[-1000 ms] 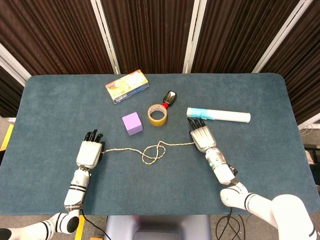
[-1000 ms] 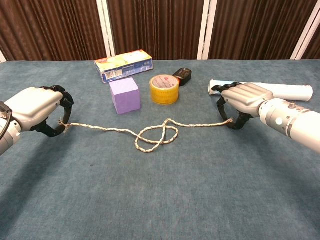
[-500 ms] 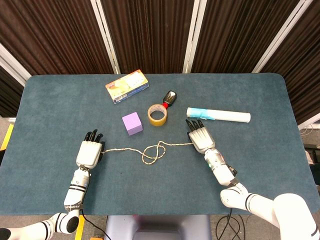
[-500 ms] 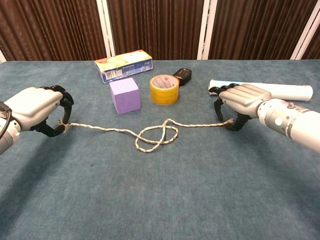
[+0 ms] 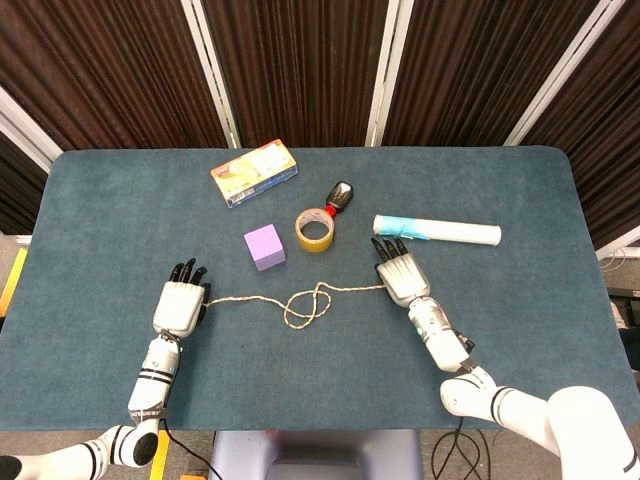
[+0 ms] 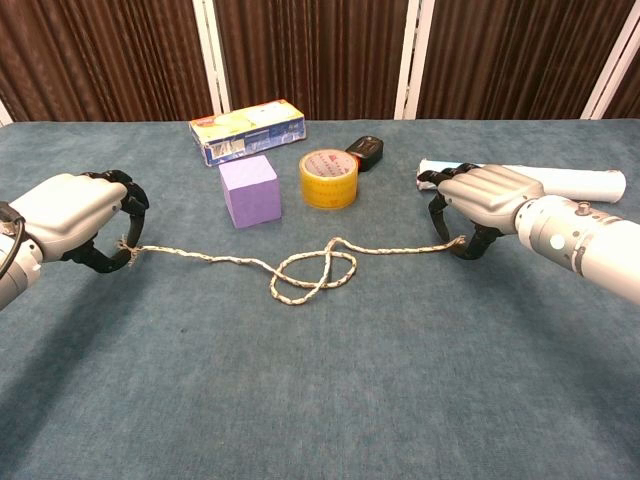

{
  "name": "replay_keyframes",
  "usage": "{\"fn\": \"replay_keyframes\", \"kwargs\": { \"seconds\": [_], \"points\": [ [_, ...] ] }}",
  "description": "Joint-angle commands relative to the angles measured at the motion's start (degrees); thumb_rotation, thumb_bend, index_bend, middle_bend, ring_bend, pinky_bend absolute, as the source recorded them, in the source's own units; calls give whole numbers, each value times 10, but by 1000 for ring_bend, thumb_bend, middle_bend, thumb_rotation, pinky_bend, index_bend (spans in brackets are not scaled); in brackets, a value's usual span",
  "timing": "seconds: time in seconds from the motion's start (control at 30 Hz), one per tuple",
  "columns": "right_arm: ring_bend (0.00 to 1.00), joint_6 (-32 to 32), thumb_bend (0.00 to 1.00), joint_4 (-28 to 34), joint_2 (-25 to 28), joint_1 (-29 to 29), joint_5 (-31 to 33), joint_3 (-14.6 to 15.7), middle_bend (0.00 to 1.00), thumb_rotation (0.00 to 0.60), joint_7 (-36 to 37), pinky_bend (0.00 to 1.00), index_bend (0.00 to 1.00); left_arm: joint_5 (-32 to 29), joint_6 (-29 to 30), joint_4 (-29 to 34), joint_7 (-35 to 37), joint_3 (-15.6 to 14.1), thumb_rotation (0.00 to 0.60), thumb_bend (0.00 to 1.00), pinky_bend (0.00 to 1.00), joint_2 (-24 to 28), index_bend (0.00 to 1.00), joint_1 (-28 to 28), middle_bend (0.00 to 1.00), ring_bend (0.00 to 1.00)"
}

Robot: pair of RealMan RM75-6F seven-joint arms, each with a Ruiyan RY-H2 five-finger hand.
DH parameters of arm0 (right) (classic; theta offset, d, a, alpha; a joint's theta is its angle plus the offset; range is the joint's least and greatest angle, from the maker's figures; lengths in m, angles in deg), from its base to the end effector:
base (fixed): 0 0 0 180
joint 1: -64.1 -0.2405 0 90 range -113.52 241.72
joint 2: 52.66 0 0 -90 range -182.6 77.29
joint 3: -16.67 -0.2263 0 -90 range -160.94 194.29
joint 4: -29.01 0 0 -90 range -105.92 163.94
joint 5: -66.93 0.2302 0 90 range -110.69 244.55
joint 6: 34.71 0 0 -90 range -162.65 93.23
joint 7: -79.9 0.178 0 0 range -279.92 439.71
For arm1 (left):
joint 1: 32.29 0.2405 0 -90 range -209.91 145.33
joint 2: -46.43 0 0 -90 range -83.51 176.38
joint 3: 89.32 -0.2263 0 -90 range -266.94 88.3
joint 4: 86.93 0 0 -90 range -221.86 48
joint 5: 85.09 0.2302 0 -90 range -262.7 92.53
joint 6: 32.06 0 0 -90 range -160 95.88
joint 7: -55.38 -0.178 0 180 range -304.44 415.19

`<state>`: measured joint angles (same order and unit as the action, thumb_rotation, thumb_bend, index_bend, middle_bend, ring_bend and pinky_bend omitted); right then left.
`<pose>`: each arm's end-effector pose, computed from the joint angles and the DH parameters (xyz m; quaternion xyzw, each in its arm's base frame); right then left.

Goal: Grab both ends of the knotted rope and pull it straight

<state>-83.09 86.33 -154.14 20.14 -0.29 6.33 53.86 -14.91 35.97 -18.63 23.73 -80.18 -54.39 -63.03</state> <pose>-0.1718 -0.3996 -0.0849 0.7842 -0.2802 0.2607 0.4885 -0.1919 0.3396 -0.0555 -0.7065 -0.2921 -0.3113 0.5644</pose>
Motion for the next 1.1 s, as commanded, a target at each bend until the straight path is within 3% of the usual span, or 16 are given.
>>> {"fn": "replay_keyframes", "kwargs": {
  "seconds": [0.03,0.67,1.1],
  "points": [
    [0,1,438,-1,-1,-1,2,1,67,600,-2,0,650,0,-1,-1,0,0,600,429,170,0,687,0,218,93],
    [0,3,457,-5,-4,-4,15,2,68,600,-7,0,694,-1,-2,-1,0,-1,600,428,170,0,686,-2,217,93],
    [0,3,586,-5,-4,-5,18,2,92,600,-6,0,737,0,0,2,1,-1,600,429,170,3,685,-2,217,92]
  ]
}}
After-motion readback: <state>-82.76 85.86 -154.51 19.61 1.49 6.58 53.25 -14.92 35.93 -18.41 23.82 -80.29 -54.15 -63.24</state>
